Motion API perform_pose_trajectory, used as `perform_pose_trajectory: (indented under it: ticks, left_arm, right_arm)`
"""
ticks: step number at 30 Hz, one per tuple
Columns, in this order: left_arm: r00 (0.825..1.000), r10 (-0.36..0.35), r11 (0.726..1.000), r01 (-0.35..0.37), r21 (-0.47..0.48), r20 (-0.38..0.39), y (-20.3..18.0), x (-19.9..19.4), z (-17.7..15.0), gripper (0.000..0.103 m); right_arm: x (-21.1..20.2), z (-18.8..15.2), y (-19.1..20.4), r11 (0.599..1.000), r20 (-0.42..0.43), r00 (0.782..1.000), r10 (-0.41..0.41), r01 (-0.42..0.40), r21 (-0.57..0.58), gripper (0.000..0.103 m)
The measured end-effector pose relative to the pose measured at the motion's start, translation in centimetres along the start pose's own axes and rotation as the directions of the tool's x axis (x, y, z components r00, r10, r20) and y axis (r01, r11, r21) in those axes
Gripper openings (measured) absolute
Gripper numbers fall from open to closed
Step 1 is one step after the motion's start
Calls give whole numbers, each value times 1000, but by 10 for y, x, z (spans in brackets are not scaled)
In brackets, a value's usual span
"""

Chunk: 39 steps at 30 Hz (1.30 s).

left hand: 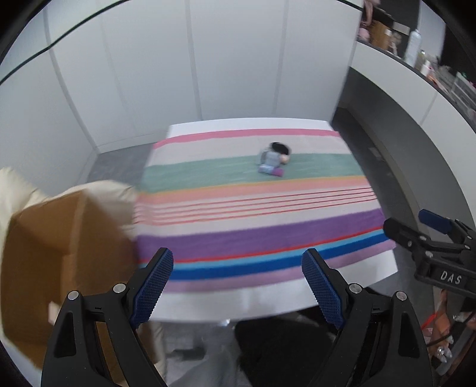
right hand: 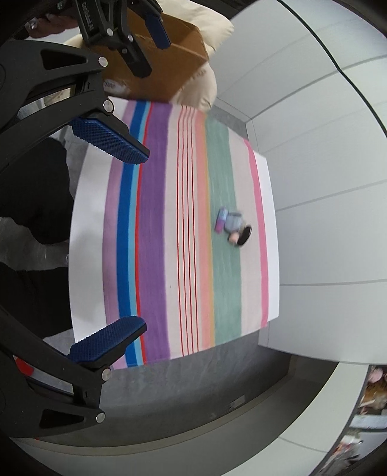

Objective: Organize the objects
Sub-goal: 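Move both open tools from the box toward the items on the striped cloth, then grasp the purple lipstick tube with the left tool while the right tool grasps the white case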

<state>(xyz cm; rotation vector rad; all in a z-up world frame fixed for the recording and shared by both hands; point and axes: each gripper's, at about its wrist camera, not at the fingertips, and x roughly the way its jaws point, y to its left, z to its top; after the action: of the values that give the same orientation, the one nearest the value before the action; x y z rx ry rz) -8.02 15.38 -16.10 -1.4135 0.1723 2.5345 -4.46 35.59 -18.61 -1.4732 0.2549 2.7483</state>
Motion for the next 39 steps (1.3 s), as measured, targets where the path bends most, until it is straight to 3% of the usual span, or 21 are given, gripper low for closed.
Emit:
perform_pose_trajectory:
  ticks: [10, 17, 24, 25, 26, 28, 33, 39]
  left_arm:
    - [998, -58, 995, 57, 76, 15, -44, 131, 48, 89]
    - [1000, -24, 989, 24, 143, -2, -68, 213, 70, 89]
    - [1000, 8, 995, -6, 99, -23, -72, 282, 97, 86]
    - [1000, 10, 996, -7, 93, -24, -71, 287, 99, 84]
    - [1000, 8, 996, -6, 88, -27, -70, 292, 101, 72]
    - [999, -34, 997, 35, 72, -11, -66, 297, 104, 59]
    - [1000, 3, 999, -4, 51, 16, -53, 296, 100, 59]
    - [997, 81, 992, -80, -97, 10, 5, 287, 88, 59]
  right_arm:
    - [50, 10, -47, 998, -42, 999, -11, 14, 65, 103]
    - [92, 13, -81, 995, -81, 996, -36, 44, 93, 103]
    - [135, 25, -100, 993, -112, 993, -30, 43, 108, 103]
    - [139, 27, -101, 994, -113, 993, -30, 42, 106, 103]
    - [144, 29, -102, 994, -114, 993, -30, 41, 103, 103]
    - [154, 35, -101, 994, -115, 993, -28, 39, 98, 103]
    - [173, 51, -89, 996, -96, 995, -24, 32, 85, 103]
    - [204, 73, -50, 995, -53, 998, -25, 30, 92, 103]
